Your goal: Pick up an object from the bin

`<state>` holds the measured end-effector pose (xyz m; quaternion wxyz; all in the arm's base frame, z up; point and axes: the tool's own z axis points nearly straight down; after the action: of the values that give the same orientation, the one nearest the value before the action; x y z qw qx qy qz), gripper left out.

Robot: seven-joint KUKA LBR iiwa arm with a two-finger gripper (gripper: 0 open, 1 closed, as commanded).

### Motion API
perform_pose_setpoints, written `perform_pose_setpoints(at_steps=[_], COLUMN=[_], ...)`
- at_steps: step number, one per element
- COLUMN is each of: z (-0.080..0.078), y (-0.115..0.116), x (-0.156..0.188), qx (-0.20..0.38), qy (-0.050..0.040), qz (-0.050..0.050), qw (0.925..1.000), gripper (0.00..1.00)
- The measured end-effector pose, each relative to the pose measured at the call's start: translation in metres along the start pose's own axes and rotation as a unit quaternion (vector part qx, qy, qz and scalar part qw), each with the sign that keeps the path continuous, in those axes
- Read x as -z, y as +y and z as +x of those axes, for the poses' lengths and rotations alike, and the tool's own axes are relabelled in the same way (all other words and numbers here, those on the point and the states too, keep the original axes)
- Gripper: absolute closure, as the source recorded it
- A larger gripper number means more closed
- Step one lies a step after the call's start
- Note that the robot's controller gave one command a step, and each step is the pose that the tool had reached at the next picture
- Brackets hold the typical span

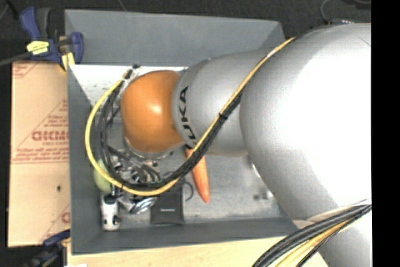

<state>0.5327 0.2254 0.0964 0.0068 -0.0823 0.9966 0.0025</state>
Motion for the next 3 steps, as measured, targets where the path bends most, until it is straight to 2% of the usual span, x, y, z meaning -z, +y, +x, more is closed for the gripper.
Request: perform_pose_setpoints(at_steps=[1, 2, 3], z=[0.000, 0.007, 0.006], y=[0.000, 0.000, -0.002], x=[0.000, 0.013, 0.085], qx=[0.000, 0.000, 0.023], qy=[0.0001, 0.0066, 0.0032], qz=[0.000, 0.001, 0.001], qw=[1.0000, 1.0000, 0.9997], gripper=[1.00, 1.00, 1.00])
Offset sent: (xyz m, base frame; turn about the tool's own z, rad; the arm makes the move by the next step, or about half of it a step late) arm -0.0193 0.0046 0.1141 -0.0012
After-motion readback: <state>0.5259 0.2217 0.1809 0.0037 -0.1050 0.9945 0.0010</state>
